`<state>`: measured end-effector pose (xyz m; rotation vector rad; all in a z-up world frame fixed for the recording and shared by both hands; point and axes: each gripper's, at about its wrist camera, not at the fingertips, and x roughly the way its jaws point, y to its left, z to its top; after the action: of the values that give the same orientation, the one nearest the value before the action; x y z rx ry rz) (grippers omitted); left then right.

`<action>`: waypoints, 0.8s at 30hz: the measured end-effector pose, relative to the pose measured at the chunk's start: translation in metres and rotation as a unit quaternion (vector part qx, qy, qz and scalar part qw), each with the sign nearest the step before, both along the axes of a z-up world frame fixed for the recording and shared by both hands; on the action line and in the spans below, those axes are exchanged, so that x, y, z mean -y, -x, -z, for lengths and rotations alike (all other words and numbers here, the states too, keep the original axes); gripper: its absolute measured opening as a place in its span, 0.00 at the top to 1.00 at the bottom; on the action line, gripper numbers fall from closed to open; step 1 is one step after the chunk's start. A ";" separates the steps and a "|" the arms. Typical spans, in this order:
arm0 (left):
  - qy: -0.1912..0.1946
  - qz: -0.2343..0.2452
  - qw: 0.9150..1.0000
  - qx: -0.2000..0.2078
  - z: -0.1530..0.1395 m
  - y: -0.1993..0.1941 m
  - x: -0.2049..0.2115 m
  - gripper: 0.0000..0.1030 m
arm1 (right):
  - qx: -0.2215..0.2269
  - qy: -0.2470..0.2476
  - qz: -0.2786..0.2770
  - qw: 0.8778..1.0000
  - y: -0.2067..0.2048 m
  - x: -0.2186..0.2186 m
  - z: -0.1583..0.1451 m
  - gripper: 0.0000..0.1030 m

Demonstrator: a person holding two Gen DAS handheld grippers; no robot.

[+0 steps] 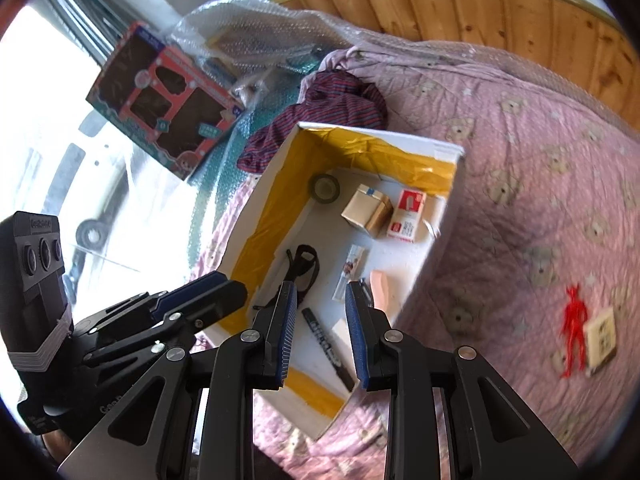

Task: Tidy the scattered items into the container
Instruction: 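Withdraw both tools from the box toward the red figurine and tissue pack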

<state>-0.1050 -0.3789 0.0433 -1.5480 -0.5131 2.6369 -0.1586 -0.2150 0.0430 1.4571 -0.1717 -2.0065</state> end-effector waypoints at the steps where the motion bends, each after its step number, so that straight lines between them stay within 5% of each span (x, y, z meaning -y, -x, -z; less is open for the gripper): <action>1: 0.002 0.003 1.000 -0.001 -0.002 -0.004 -0.003 0.76 | 0.002 0.003 0.004 1.000 -0.004 -0.004 0.000 0.73; 24: 0.014 0.105 0.994 0.017 -0.006 -0.041 -0.099 0.76 | 0.059 0.033 0.135 0.988 -0.083 -0.140 0.046 0.72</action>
<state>-0.0642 -0.2803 0.0492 -1.5633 -0.2975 2.4750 -0.0758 -0.0749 -0.0032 1.5803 -0.5059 -2.1030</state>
